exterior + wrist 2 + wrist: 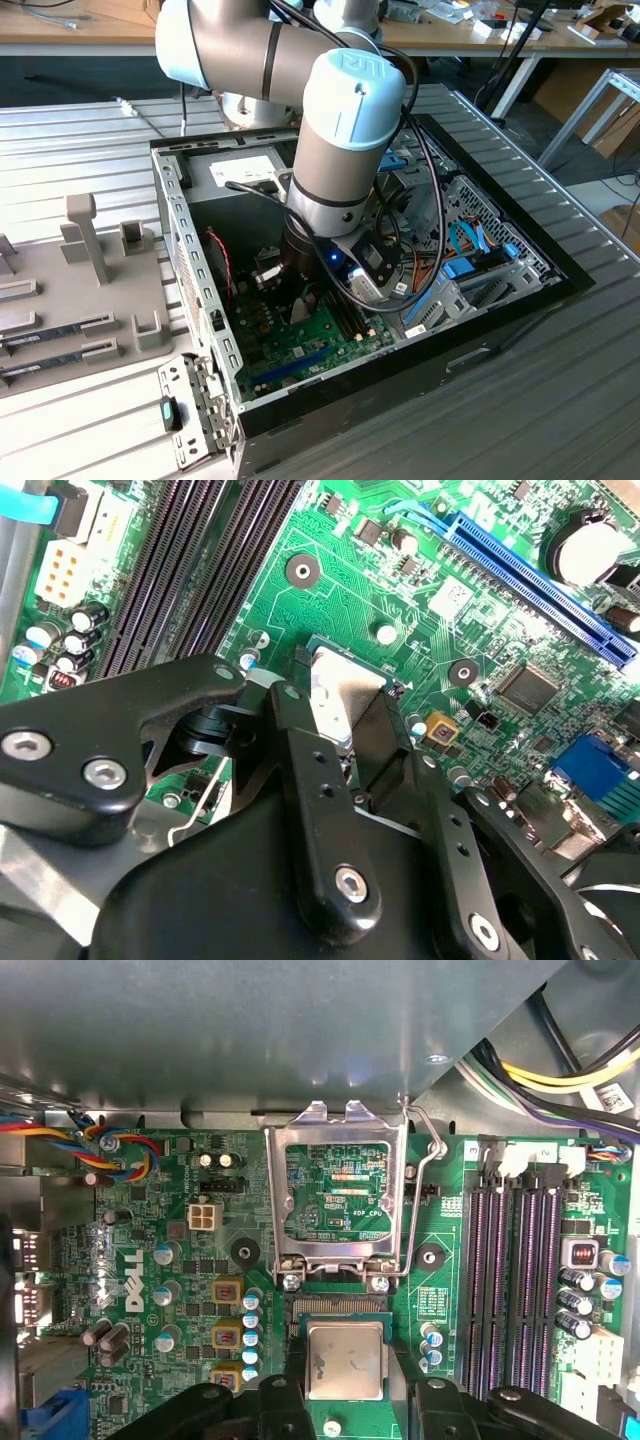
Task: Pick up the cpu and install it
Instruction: 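Place the cpu into insertion slot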
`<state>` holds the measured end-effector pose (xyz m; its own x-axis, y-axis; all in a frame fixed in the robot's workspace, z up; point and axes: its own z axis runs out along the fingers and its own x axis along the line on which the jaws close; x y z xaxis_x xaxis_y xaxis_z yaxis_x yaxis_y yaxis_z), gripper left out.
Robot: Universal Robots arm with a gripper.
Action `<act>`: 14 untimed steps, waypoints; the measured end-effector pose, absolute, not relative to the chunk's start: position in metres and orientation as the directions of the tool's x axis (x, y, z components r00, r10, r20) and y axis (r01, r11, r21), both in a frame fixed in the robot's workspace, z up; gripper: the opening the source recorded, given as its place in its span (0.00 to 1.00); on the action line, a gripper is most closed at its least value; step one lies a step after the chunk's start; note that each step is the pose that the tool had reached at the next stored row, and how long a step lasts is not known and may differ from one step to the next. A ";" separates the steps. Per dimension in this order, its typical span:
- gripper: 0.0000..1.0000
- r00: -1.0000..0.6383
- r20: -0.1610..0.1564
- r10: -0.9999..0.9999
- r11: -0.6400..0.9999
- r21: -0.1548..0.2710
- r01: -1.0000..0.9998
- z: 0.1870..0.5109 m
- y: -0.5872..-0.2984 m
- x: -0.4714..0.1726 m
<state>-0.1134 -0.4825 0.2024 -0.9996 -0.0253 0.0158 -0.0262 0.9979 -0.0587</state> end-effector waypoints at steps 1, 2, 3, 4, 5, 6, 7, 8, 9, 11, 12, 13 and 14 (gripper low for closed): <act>0.42 -1.000 0.016 -0.025 0.998 -0.058 -0.026 0.202 -0.483 -0.113; 0.42 -1.000 0.016 -0.025 0.998 -0.058 -0.026 0.202 -0.483 -0.113; 0.42 -1.000 0.016 -0.025 0.998 -0.058 -0.026 0.202 -0.483 -0.113; 0.42 -1.000 0.016 -0.025 0.998 -0.058 -0.026 0.202 -0.483 -0.113; 0.42 -1.000 0.016 -0.025 0.998 -0.057 -0.026 0.202 -0.483 -0.113; 0.42 -1.000 0.016 -0.025 0.998 -0.057 -0.026 0.202 -0.483 -0.113; 0.42 -1.000 0.016 -0.025 0.998 -0.057 -0.026 0.202 -0.483 -0.113; 0.42 -1.000 0.016 -0.025 0.998 -0.056 -0.026 0.202 -0.483 -0.113; 0.42 -1.000 0.016 -0.025 0.998 -0.056 -0.026 0.202 -0.483 -0.113; 0.42 -1.000 0.016 -0.025 0.998 -0.056 -0.026 0.202 -0.483 -0.113; 0.41 -1.000 0.016 -0.025 0.998 -0.056 -0.026 0.202 -0.483 -0.113; 0.41 -1.000 0.016 -0.025 0.998 -0.055 -0.026 0.202 -0.483 -0.113; 0.41 -1.000 0.016 -0.025 0.998 -0.055 -0.026 0.202 -0.483 -0.113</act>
